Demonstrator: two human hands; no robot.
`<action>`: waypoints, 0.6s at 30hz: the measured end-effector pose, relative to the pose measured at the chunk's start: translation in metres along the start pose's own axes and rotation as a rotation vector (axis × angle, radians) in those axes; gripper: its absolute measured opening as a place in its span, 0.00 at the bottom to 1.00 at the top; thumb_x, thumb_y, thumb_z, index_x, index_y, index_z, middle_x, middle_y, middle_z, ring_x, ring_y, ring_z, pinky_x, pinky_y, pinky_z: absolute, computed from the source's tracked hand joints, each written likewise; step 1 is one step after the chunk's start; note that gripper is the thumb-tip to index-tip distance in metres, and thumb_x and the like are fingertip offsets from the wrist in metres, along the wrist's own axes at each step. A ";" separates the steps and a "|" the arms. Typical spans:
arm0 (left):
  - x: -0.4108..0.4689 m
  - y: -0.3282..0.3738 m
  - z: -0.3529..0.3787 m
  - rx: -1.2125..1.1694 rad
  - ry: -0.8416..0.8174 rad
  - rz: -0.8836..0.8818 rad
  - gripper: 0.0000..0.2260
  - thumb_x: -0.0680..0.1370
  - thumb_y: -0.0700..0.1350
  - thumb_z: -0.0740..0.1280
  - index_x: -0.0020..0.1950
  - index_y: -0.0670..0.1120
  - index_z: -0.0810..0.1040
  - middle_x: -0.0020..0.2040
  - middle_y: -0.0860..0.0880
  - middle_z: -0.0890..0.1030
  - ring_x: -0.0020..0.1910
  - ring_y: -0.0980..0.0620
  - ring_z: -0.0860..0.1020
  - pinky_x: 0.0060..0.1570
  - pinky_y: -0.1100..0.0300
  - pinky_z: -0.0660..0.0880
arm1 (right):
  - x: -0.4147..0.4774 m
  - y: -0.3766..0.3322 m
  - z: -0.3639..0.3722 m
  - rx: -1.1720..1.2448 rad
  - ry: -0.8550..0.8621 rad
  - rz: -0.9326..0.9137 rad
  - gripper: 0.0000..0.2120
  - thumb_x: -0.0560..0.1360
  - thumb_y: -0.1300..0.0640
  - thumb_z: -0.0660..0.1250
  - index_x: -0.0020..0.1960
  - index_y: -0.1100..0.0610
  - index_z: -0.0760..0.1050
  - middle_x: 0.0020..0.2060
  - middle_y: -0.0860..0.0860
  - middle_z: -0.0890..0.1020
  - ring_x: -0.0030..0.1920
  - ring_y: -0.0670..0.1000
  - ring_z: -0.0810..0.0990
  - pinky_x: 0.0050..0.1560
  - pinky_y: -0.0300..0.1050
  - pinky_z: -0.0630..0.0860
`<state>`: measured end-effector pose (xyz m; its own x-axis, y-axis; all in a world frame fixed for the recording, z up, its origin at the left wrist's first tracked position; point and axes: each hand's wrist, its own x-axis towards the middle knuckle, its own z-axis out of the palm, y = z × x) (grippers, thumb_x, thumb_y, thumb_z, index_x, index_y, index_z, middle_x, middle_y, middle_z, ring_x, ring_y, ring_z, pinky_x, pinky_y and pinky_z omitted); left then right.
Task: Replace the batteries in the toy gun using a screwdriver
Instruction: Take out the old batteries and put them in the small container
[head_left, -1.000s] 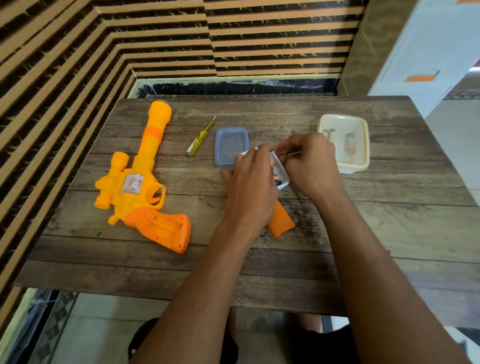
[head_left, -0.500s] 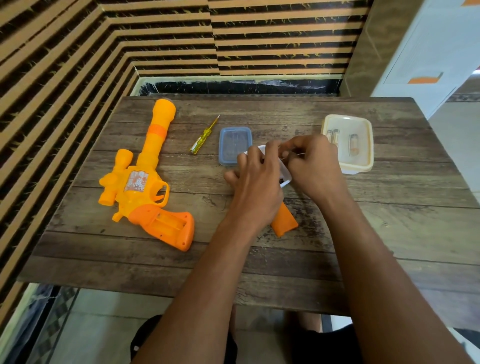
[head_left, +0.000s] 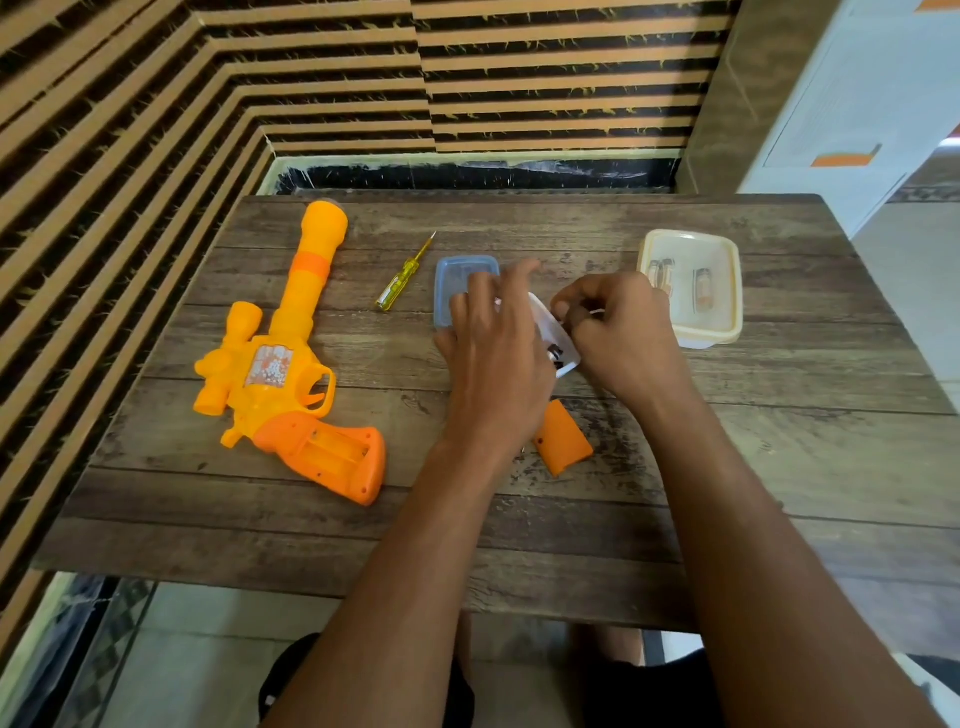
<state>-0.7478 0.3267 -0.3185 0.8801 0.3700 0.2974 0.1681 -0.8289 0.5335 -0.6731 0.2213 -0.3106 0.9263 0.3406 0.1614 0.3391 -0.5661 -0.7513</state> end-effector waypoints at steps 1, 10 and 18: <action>0.002 -0.004 -0.001 -0.001 0.076 -0.016 0.22 0.80 0.34 0.62 0.73 0.48 0.73 0.65 0.44 0.74 0.63 0.42 0.72 0.55 0.44 0.70 | -0.001 -0.001 0.000 0.007 -0.001 0.010 0.09 0.78 0.65 0.66 0.47 0.60 0.86 0.42 0.53 0.87 0.45 0.54 0.84 0.47 0.48 0.80; 0.001 -0.039 -0.014 0.265 -0.152 -0.196 0.21 0.85 0.42 0.62 0.78 0.41 0.69 0.81 0.46 0.64 0.79 0.43 0.63 0.73 0.42 0.64 | -0.001 -0.008 0.005 -0.198 0.063 0.097 0.09 0.72 0.60 0.70 0.51 0.56 0.84 0.40 0.58 0.85 0.46 0.60 0.82 0.46 0.51 0.82; -0.003 -0.038 -0.021 0.182 -0.032 -0.301 0.26 0.78 0.57 0.74 0.65 0.39 0.77 0.67 0.41 0.75 0.64 0.42 0.76 0.56 0.49 0.77 | -0.003 -0.012 0.010 -0.259 0.151 0.186 0.09 0.73 0.60 0.67 0.50 0.61 0.81 0.42 0.62 0.83 0.49 0.64 0.76 0.45 0.51 0.78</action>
<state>-0.7659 0.3662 -0.3232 0.7918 0.5985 0.1217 0.4963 -0.7467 0.4430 -0.6815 0.2346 -0.3083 0.9833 0.1103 0.1445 0.1753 -0.7859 -0.5930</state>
